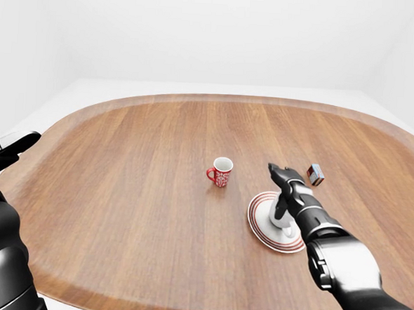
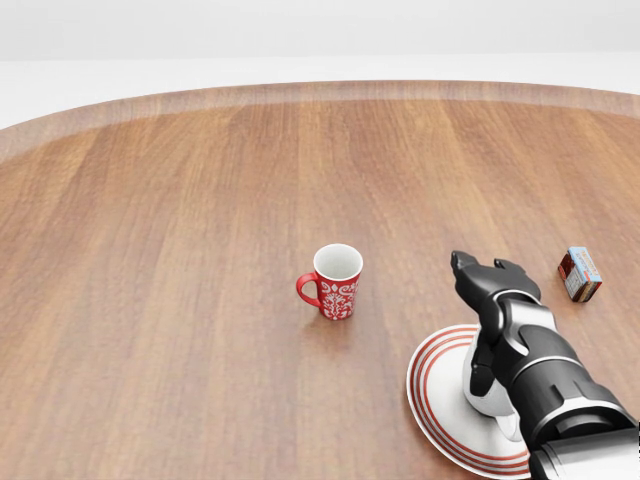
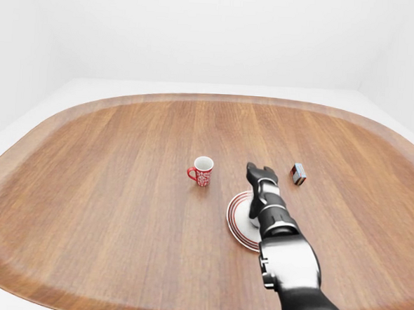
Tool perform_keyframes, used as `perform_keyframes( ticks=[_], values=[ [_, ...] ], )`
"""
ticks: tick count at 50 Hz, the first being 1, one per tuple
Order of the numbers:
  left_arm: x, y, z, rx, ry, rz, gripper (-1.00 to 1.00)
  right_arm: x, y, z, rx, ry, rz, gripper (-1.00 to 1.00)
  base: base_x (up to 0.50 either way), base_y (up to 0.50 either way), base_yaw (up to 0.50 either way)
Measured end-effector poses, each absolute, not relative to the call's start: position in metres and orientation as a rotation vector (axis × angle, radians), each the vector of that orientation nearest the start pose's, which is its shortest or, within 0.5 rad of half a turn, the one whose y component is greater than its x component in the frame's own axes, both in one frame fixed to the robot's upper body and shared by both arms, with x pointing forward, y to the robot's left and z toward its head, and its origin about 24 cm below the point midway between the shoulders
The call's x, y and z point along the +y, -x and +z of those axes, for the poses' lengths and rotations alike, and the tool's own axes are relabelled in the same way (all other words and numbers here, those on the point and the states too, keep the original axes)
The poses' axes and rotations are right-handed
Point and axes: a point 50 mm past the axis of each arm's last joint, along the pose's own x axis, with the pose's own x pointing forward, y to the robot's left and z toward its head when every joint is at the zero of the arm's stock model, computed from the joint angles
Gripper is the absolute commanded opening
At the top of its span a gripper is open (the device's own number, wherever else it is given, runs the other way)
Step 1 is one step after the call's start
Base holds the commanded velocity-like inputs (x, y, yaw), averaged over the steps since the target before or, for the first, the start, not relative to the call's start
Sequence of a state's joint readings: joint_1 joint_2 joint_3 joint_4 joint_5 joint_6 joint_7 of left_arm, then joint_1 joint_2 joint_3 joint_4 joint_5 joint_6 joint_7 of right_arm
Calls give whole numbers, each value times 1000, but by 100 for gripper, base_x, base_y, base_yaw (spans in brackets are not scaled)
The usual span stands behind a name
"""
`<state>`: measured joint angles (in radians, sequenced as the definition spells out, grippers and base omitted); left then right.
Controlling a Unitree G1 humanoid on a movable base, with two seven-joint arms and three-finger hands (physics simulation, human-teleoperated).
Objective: Put the white mug on the plate.
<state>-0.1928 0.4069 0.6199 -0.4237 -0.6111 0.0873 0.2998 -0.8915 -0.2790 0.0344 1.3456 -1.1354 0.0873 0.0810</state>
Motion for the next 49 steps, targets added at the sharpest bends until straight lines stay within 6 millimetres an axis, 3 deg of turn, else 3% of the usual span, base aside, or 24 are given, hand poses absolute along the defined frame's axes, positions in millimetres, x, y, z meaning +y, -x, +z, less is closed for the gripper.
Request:
perform_keyframes(
  ticks=[7,13,17,22,26,31,35,41,49],
  values=[
    [313,-208,229,-730,237,556,100,-199,-373,41,458,1380,216,100,0,0,0],
    [312,-208,230,-734,236,554,100,-190,-358,46,447,1419,326,100,0,0,0],
    [312,-207,230,-736,236,554,100,-188,-348,60,462,1451,369,100,0,0,0],
    [312,-207,231,-739,236,553,100,-189,-342,105,405,1504,302,100,0,0,0],
    [312,-207,231,-742,236,553,100,-191,-334,163,214,1554,102,100,0,0,0],
    [312,-206,232,-744,237,552,100,-188,-305,233,-48,1596,-155,100,0,0,0],
    [312,-206,232,-745,237,552,100,-185,-276,274,-225,1609,-324,100,0,0,0],
    [312,-206,232,-746,237,552,100,-180,-239,311,-418,1620,-508,100,0,0,0],
    [312,-206,232,-747,237,552,100,-174,-206,334,-575,1618,-651,100,0,0,0]
  ],
)
